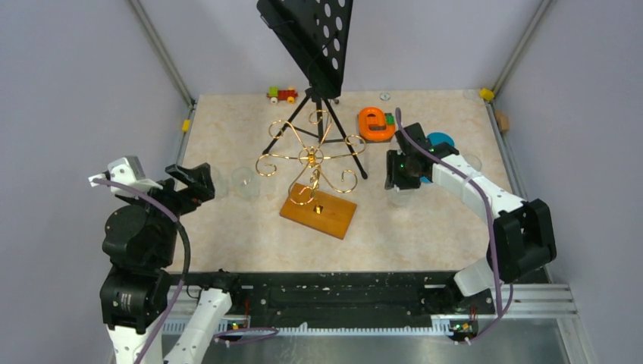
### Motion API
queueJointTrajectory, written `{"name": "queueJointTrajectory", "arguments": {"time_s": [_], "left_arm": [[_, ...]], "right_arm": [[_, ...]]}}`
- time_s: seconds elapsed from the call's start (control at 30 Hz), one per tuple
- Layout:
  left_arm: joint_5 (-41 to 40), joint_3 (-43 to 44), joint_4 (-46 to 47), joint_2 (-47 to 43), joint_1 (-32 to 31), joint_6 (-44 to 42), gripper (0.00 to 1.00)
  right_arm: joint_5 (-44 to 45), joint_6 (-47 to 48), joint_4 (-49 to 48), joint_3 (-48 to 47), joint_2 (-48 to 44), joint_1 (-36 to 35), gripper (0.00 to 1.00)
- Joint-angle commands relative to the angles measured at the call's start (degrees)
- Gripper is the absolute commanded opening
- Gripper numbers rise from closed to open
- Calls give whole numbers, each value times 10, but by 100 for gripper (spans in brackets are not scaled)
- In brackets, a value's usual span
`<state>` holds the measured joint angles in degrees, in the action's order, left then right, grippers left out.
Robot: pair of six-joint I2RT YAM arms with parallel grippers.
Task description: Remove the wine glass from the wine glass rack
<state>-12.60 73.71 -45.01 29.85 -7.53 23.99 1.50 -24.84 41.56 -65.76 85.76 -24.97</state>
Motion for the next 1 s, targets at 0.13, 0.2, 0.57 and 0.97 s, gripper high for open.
{"name": "queueJointTrajectory", "arguments": {"time_s": [0.13, 0.2, 0.57, 0.97], "left_arm": [[-19, -13, -39, -28, 1, -50, 97], [4, -25, -20, -51, 1, -71, 97], [14, -77, 5, -126, 1, -97, 99], [-21, -89, 4, -147, 1, -83, 99]], "right_arm": [[27, 29, -19, -66, -121, -1, 65], [59, 31, -28, -57, -168, -2, 69], [342, 53, -85, 36, -498, -2, 82], [480, 72, -147, 99, -699, -3, 84]]}}
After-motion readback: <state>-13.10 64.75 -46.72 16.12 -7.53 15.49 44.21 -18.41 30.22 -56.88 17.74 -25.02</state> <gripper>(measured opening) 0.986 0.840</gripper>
